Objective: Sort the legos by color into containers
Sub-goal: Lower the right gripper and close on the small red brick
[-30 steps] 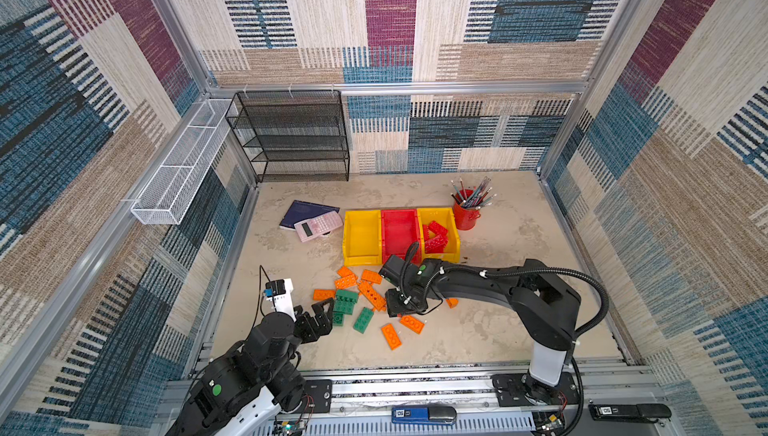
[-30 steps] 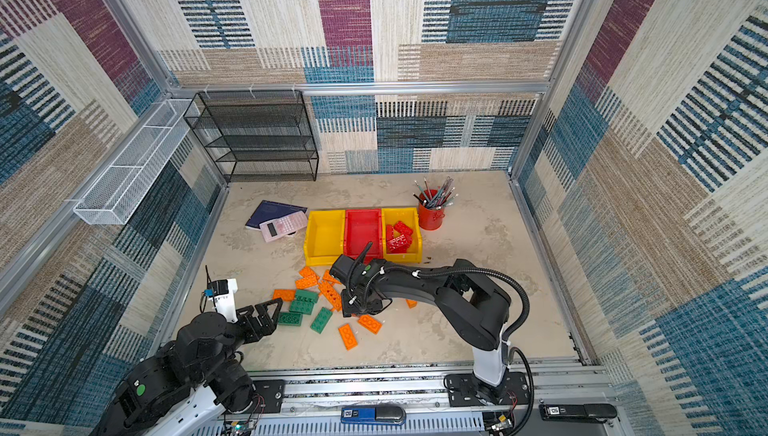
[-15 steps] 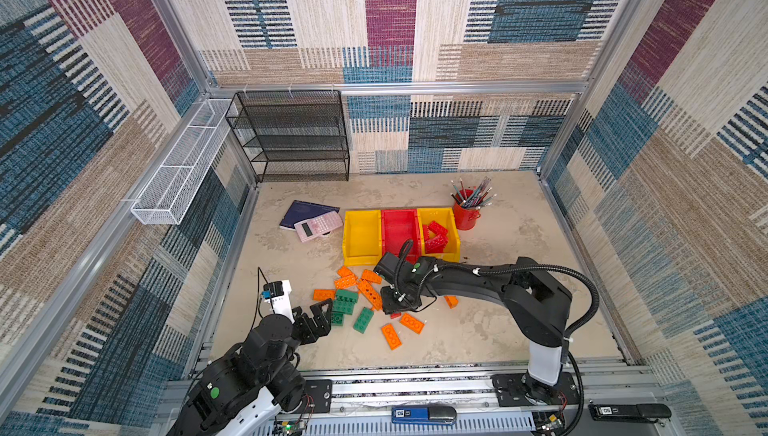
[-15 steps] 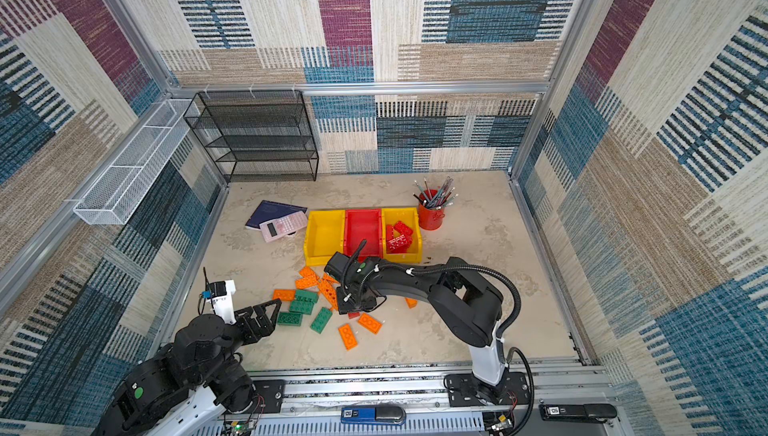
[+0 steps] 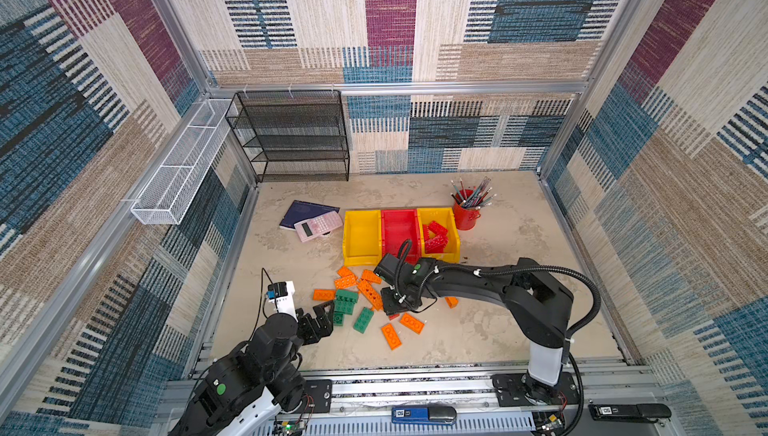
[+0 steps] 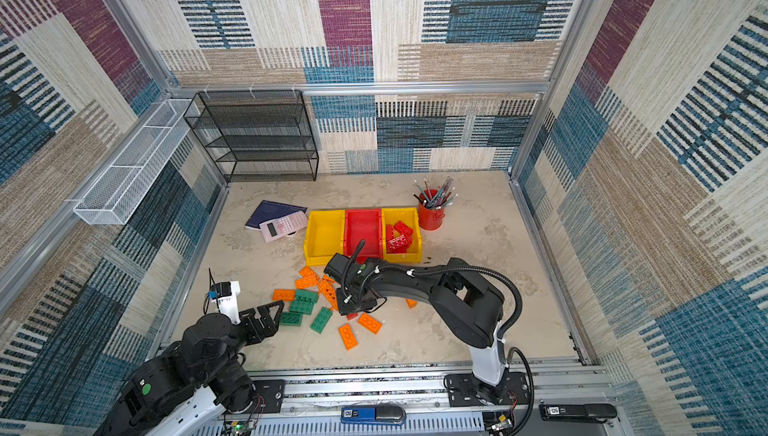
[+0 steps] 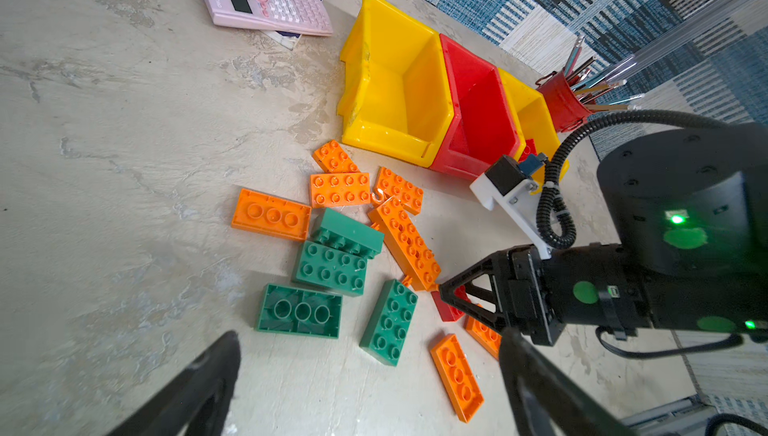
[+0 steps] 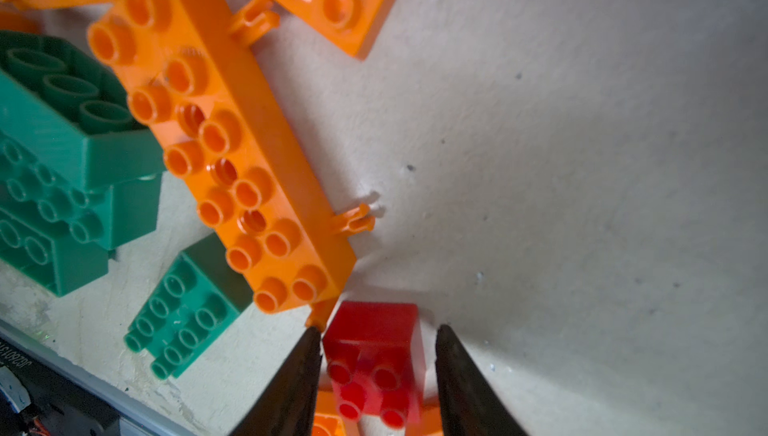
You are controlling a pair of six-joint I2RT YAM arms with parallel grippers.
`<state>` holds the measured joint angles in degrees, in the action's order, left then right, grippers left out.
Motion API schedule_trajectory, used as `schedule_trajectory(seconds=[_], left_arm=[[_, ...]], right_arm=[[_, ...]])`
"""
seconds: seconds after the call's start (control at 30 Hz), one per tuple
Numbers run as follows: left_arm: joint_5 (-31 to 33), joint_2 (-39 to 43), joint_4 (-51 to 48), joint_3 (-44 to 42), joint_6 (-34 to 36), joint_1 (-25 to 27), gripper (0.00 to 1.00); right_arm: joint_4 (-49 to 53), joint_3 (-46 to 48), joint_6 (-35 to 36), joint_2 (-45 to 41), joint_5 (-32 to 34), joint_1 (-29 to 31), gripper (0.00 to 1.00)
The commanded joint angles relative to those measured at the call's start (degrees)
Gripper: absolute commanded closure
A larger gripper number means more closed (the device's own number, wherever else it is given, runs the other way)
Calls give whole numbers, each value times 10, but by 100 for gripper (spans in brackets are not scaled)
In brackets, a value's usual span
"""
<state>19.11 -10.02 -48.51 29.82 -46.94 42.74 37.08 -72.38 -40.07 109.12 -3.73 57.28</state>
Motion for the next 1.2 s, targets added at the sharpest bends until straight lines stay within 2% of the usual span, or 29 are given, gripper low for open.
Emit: schedule_trajectory(seconds=[0.0,0.87,1.17], left_arm=[[2,-3,22,-5,-3,0,2],[12,-25,44,-3,18,0,2],[14,-34,47,1,20,-1,2]], right_arm=[[62,8,14,18,63,-1,54],[87,-4,26,10,87,10,52],[77,-2,38,-11,88,10,47]])
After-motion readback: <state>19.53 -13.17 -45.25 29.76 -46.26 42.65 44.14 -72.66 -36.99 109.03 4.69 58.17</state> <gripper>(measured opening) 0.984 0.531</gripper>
